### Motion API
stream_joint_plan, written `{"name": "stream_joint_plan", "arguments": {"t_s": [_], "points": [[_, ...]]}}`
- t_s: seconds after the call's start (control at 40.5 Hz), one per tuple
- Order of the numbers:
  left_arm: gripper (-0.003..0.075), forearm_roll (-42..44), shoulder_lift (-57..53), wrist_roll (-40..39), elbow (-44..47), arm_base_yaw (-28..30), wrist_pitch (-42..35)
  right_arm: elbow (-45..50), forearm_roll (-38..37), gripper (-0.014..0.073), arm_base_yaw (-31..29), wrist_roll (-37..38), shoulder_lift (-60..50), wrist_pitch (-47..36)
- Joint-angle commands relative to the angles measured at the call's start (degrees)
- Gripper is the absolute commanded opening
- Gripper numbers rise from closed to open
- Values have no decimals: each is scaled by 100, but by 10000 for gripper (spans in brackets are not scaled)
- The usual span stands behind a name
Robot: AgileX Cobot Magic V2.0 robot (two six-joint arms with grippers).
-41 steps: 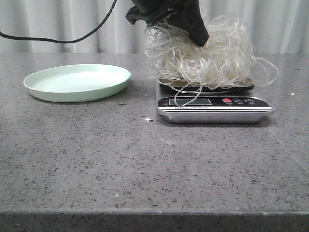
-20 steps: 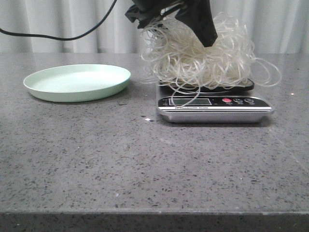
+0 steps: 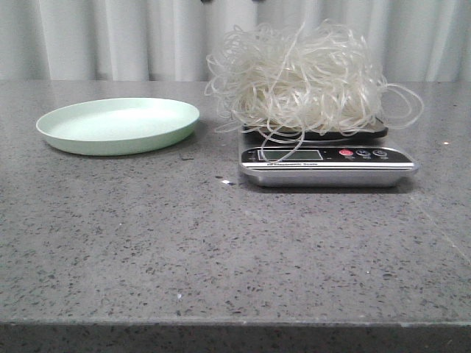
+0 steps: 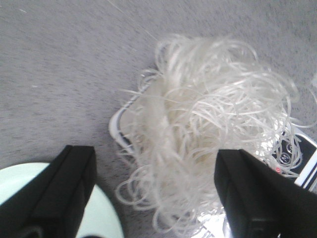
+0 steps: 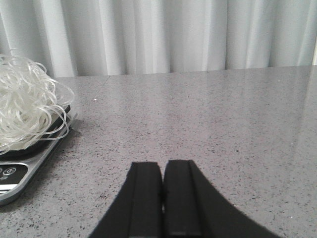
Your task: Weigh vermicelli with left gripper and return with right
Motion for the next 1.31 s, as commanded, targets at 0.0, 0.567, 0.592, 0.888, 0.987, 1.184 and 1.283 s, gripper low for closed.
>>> {"name": "stream_joint_plan", "arguments": {"t_s": [0.0,0.567,0.592,0.888,0.987,1.184,1.283], "points": [[533,-63,-586,-113,-193,163,-164,-44,-10,151,-25,10,-95,-473],[337,49,-3489,-364,3010,1801,-1553,-44,-10,151,-25,10,-95,-473],[327,62,-3620,-364,3110,1854,-1625,-44,-10,151,-25,10,-95,-473],[134,683,-5294,-364,4963,2177,-2282,-44,-10,151,-25,10,-95,-473],[137,995,-5781,-364,5442,2177,-2486,-44,-10,151,-25,10,-95,-473],[137,1143,-6603,-375,6438,2177,-2906,-44,-10,151,-25,10,-95,-473],[137,1133,-6978,-480,6893,2177,-3191,-44,-10,151,-25,10,-95,-468]]}}
